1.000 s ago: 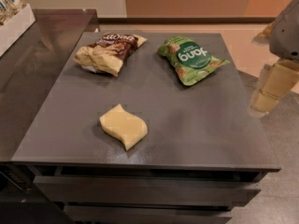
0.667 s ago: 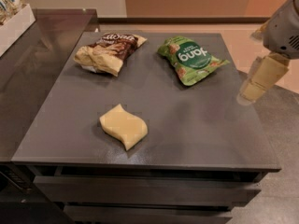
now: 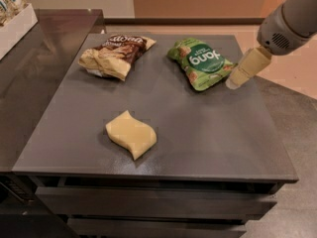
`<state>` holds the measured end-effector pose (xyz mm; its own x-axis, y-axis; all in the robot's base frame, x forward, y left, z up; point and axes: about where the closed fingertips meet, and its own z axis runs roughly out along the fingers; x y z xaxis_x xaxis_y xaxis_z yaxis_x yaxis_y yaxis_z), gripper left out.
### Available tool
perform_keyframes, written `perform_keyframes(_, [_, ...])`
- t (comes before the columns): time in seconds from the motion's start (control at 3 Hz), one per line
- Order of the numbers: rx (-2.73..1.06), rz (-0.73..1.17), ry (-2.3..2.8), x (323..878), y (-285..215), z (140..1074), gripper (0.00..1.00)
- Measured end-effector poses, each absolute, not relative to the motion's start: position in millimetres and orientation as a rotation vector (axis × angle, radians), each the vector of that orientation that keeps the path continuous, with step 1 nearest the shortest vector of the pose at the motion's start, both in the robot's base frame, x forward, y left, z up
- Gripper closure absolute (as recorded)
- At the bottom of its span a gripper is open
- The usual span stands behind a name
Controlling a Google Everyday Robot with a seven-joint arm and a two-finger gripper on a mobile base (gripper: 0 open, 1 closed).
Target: Move green rice chip bag near sponge
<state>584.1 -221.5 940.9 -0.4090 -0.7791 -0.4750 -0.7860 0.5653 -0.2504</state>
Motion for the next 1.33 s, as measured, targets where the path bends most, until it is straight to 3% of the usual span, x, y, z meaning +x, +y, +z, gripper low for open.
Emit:
perform_keyframes(0.67, [-1.069,0.101,2.375,660.4,-208.2,896.1,0.00])
perform_keyframes(1.33, [-1.087,0.231,2.432,700.1,-172.4,862.8,0.00])
